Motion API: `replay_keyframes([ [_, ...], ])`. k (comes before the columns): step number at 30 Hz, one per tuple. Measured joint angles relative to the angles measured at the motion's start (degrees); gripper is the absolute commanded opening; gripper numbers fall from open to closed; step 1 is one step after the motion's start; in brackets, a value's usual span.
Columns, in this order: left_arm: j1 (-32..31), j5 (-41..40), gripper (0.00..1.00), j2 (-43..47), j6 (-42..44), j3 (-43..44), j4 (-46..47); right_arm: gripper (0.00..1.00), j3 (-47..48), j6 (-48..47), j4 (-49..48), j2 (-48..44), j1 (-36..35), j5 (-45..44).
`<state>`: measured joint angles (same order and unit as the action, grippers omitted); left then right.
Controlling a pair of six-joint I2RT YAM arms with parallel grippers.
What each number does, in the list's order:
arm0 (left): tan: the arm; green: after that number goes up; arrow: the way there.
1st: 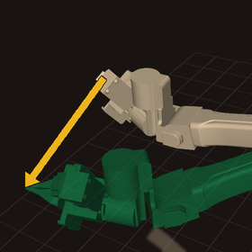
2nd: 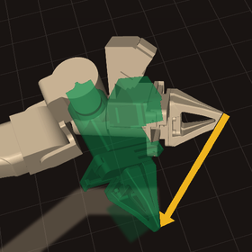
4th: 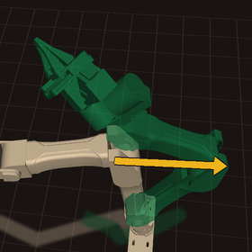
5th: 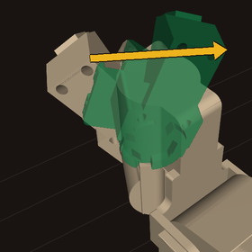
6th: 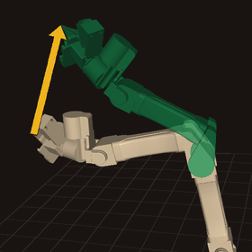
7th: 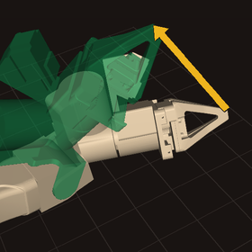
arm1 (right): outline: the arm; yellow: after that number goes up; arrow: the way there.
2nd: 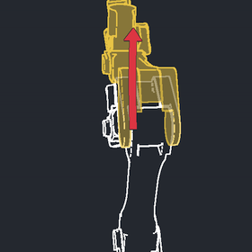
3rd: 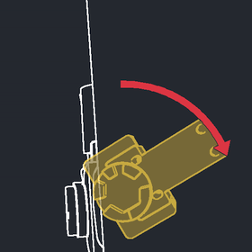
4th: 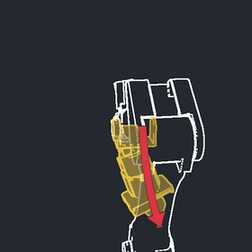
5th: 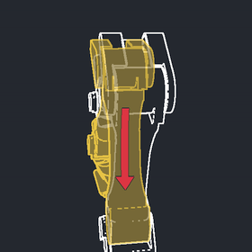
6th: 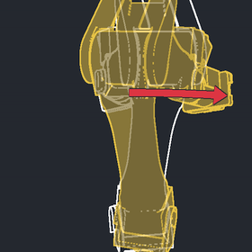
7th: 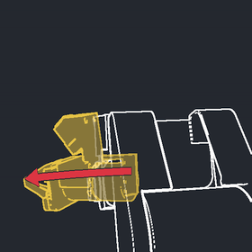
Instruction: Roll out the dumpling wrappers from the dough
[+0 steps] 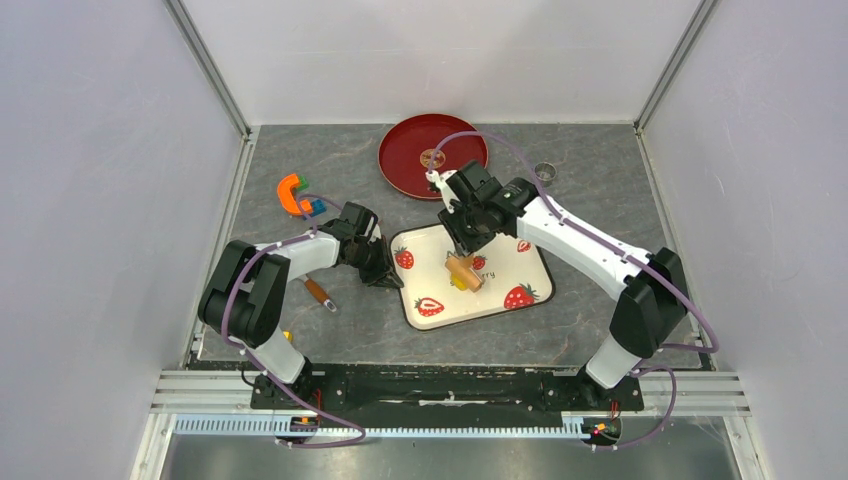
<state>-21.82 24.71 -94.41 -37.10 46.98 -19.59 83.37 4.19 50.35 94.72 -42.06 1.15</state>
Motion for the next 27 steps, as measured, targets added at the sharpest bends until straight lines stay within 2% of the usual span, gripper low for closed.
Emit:
replay_keyframes([
  [18,0.0,0.0,0.02,0.0,0.0,0.0,0.0,0.0,-6.4,-0.4,-9.2,-3.1,-1.6,-1.9],
  [27,0.0,0.0,0.02,0.0,0.0,0.0,0.0,0.0,-6.2,-0.6,-8.8,-3.1,-1.6,-1.5],
])
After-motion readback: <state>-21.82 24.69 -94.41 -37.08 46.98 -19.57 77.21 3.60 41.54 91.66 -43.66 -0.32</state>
